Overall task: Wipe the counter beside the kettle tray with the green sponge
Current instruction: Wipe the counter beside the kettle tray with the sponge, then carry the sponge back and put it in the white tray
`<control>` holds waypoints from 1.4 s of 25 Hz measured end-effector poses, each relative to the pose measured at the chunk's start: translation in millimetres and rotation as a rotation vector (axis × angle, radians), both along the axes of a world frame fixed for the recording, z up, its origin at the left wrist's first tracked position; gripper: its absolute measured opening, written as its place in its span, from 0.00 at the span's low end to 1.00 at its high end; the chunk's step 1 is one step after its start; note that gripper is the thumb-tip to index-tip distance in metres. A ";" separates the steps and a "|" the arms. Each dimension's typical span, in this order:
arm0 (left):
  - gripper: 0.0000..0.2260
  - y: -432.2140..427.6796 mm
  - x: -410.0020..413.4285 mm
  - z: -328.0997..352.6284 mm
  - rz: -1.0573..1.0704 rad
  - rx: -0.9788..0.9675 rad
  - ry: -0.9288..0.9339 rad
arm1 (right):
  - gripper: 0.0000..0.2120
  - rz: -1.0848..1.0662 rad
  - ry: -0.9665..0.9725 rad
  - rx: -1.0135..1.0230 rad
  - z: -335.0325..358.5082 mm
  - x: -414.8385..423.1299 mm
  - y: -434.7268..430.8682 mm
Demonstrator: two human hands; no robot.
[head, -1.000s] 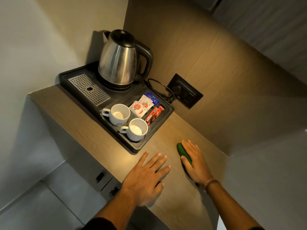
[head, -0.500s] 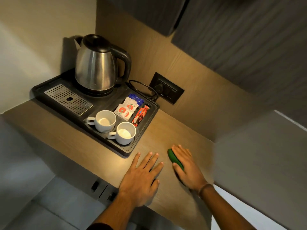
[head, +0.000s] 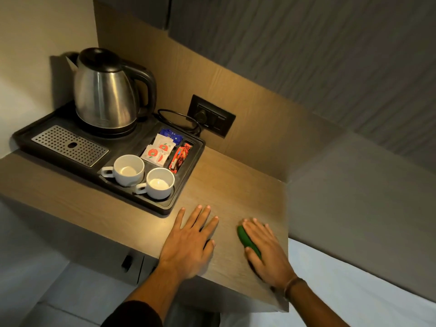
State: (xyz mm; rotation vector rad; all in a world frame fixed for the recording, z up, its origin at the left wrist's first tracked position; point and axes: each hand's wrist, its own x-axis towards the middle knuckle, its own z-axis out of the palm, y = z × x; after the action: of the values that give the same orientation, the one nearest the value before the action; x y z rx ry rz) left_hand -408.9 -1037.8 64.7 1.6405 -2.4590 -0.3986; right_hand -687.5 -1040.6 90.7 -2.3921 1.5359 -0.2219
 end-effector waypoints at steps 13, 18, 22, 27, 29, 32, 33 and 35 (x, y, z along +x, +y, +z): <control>0.32 85.1 14.3 6.3 0.181 0.022 -0.018 | 0.29 -0.148 -0.071 -0.029 15.7 16.3 34.3; 0.36 211.3 50.7 5.5 0.427 0.077 -0.089 | 0.30 0.064 -0.101 -0.128 15.0 96.4 93.4; 0.33 339.6 108.0 -4.7 0.683 0.080 -0.077 | 0.33 0.343 -0.062 -0.154 -7.4 195.4 185.8; 0.33 500.2 174.7 -18.0 1.034 0.108 -0.063 | 0.32 0.589 -0.076 -0.089 -32.4 302.2 310.3; 0.33 580.0 197.6 -19.7 1.161 0.120 -0.058 | 0.32 0.673 -0.081 -0.064 -43.4 350.9 371.1; 0.33 756.0 258.6 -33.6 1.427 0.134 -0.130 | 0.32 0.943 -0.103 0.027 -50.3 452.2 525.4; 0.33 778.4 269.5 -38.1 1.456 0.163 -0.122 | 0.32 0.963 -0.112 0.035 -52.0 463.8 548.5; 0.33 813.1 281.5 -42.1 1.479 0.207 -0.109 | 0.32 0.982 -0.097 0.059 -56.4 486.6 585.0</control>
State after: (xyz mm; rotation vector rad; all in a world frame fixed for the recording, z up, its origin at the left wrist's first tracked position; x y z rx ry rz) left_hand -127.4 -224.7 22.7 2.9388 -0.6824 -0.2869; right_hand -200.9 -455.6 34.3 -2.7063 0.2043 -0.0650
